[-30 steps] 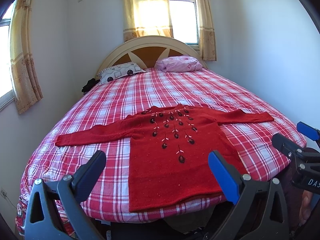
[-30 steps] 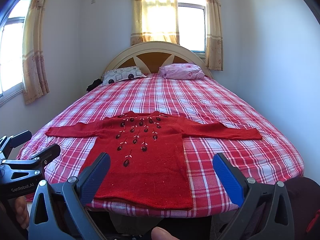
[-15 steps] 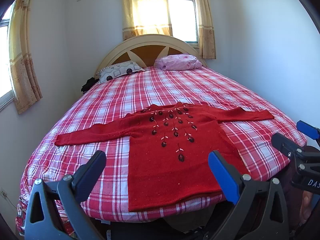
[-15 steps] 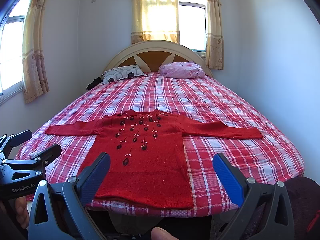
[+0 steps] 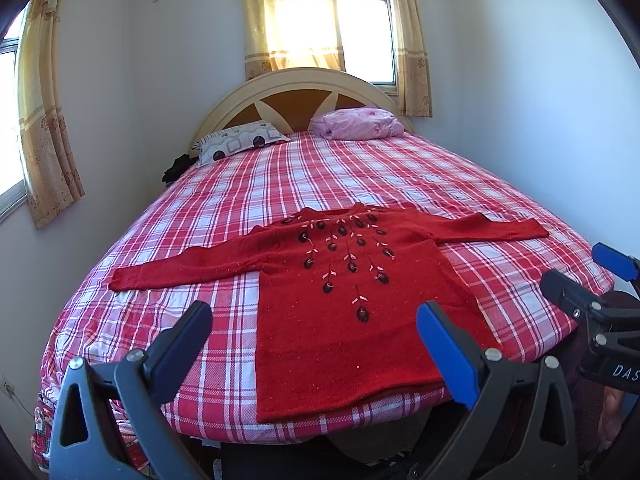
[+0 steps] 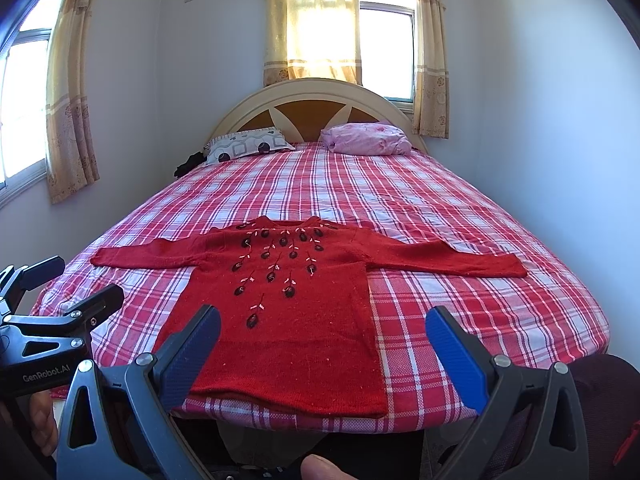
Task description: Fold small clothes
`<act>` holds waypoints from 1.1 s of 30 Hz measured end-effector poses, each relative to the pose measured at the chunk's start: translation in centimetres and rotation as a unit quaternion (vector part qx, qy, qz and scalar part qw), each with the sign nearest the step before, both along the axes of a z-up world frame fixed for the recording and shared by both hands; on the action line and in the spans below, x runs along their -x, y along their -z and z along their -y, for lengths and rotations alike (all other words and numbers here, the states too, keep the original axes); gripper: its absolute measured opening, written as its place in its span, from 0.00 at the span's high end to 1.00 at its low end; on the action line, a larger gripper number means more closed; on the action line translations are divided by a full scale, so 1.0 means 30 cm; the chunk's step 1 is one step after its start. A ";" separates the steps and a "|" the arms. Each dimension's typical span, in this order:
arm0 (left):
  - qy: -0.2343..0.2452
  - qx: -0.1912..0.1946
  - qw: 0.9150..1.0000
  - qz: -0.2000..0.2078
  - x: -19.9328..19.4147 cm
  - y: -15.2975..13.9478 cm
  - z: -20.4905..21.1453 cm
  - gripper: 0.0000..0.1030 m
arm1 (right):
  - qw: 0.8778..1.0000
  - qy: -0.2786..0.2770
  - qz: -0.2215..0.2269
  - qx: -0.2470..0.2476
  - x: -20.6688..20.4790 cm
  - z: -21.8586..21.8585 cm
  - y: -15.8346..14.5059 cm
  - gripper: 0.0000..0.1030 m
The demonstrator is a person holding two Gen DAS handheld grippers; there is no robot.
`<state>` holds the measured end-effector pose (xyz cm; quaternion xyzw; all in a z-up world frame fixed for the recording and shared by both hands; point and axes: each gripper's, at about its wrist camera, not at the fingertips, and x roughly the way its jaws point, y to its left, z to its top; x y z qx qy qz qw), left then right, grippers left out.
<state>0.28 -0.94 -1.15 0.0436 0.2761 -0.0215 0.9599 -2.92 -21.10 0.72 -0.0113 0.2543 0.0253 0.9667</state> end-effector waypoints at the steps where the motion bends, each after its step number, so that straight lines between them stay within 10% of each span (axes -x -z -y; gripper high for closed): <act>1: 0.000 0.000 1.000 0.000 -0.001 -0.001 -0.001 0.00 | 1.000 0.000 0.000 0.000 0.001 -0.001 0.000 0.01; 33: 0.003 0.004 0.999 -0.050 -0.109 0.129 0.000 0.00 | 0.999 -0.003 -0.030 -0.015 -0.122 0.075 0.156 0.01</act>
